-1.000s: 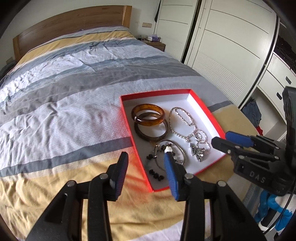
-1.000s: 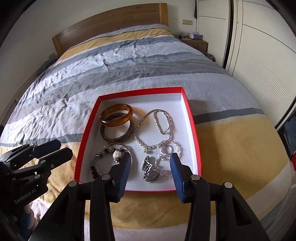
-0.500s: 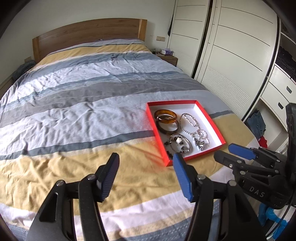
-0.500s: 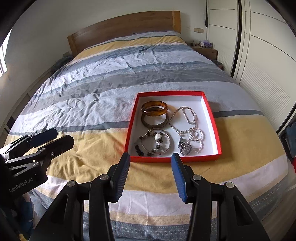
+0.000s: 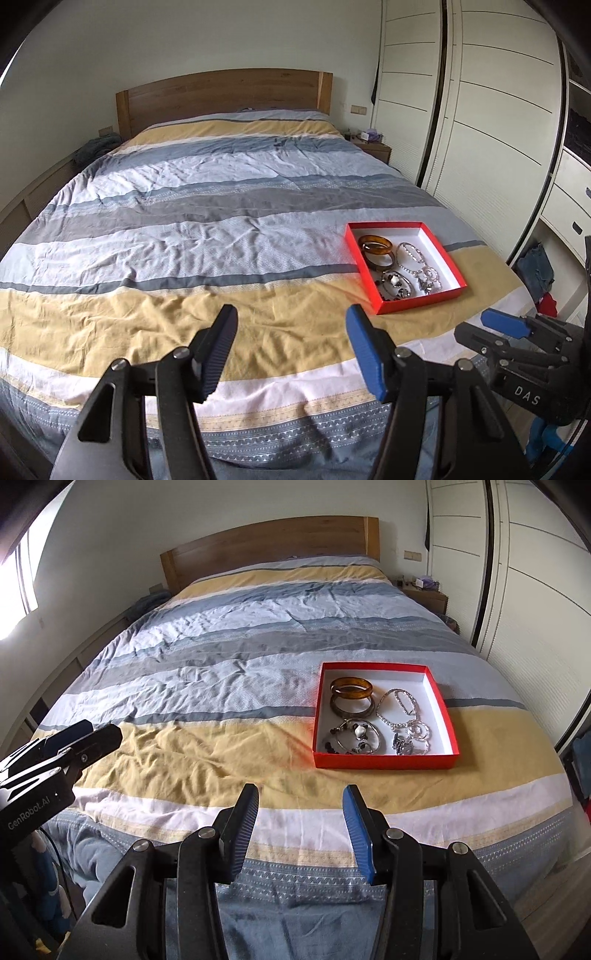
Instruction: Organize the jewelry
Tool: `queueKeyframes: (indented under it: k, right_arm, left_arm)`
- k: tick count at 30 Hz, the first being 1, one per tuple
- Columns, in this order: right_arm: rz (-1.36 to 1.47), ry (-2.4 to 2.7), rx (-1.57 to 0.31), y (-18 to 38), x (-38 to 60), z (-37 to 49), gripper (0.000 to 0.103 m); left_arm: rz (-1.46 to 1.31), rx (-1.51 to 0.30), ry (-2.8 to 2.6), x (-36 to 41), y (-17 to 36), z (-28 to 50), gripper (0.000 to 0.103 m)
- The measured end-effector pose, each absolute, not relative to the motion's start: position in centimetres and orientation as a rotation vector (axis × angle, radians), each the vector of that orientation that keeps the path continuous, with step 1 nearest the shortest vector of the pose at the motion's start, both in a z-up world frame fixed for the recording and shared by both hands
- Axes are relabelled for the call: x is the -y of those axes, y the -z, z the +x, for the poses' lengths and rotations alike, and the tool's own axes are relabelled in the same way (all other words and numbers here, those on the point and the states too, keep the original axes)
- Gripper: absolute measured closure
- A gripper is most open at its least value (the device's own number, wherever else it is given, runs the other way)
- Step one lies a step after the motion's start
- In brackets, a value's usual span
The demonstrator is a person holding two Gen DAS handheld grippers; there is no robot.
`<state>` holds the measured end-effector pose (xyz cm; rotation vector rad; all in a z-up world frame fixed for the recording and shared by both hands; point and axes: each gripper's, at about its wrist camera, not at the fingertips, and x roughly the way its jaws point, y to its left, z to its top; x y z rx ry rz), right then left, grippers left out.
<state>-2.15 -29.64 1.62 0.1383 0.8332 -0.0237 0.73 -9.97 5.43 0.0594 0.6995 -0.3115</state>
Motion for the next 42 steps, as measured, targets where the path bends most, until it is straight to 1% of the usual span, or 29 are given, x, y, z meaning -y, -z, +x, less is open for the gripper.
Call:
queueKeyframes:
  k: [3,13,26,42]
  right_arm:
    - [0.131,0.024,-0.828,-1.8,28.9,-3.2,0.056]
    - [0.108,0.019,-0.814,-1.8,26.7,-6.1,0.055]
    - [0.086,0.004,-0.809,-1.3,24.8,-10.1,0.053]
    - [0.110,0.009,-0.814,-0.3,25.2,-10.9,0.052]
  left_arm:
    - [0.067,-0.675,0.285,9.0,-6.0,-0.3,0.044]
    - [0.063,-0.689,0.309,6.8,-6.4,-3.5,0.044]
    - [0.117,-0.688,0.336,6.4,-6.4,-7.5,0.044]
    - [0.115,-0.684,0.369,6.5,-5.9,-8.1,0.044]
